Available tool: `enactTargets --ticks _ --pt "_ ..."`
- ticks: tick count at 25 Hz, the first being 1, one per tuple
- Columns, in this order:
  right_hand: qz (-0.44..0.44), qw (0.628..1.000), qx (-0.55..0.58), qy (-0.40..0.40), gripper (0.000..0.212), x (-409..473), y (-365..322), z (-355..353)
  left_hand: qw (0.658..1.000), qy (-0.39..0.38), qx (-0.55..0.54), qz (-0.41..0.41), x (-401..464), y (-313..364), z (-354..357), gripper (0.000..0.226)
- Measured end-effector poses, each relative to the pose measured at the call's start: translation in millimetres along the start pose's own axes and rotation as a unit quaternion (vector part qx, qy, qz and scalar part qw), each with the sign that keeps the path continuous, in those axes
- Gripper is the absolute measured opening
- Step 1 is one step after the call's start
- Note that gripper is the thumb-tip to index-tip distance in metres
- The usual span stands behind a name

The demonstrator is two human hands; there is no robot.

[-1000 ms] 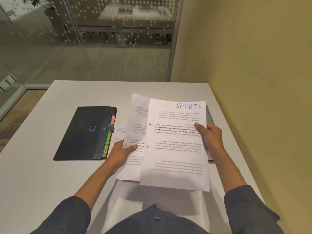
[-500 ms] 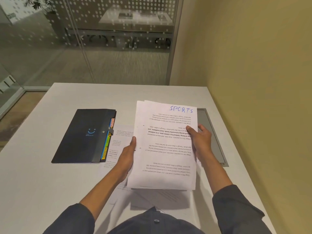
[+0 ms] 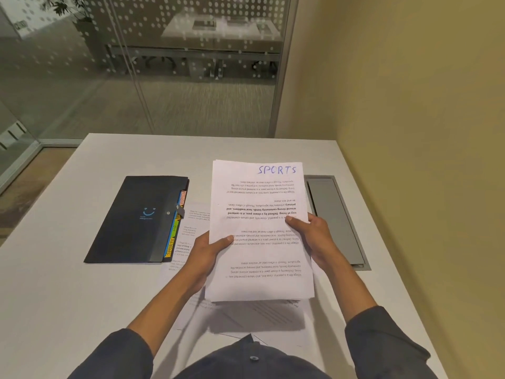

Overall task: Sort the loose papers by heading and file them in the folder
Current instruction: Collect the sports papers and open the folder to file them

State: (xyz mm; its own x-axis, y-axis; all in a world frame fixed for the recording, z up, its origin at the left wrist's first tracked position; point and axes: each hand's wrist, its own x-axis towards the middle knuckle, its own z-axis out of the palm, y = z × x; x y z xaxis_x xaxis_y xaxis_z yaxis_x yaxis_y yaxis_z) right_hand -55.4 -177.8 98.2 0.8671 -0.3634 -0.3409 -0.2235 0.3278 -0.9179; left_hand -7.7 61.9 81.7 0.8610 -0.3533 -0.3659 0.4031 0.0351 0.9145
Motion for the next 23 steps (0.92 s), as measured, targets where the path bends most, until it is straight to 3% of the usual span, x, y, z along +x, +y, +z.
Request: enactTargets --ticks 4,9,16,23 --pt "-0.041 0.999 -0.022 0.007 0.026 -5.8 9.4 8.8 0.999 -0.027 -0.008 -0.038 7.9 6.3 -11.2 0.022" --pt "-0.074 0.996 -0.053 0.022 0.025 -7.6 10.3 16.6 0.998 -0.057 0.019 -0.005 26.5 23.8 -22.1 0.028" --pt "-0.094 0.993 -0.071 0.012 0.021 -12.6 21.7 22.7 0.995 -0.009 0.102 0.011 35.5 14.0 -13.4 0.018" --pt "-0.083 0.989 -0.119 0.021 0.027 -15.3 42.4 17.4 0.996 0.022 0.081 0.016 28.6 -5.1 -7.2 0.019"
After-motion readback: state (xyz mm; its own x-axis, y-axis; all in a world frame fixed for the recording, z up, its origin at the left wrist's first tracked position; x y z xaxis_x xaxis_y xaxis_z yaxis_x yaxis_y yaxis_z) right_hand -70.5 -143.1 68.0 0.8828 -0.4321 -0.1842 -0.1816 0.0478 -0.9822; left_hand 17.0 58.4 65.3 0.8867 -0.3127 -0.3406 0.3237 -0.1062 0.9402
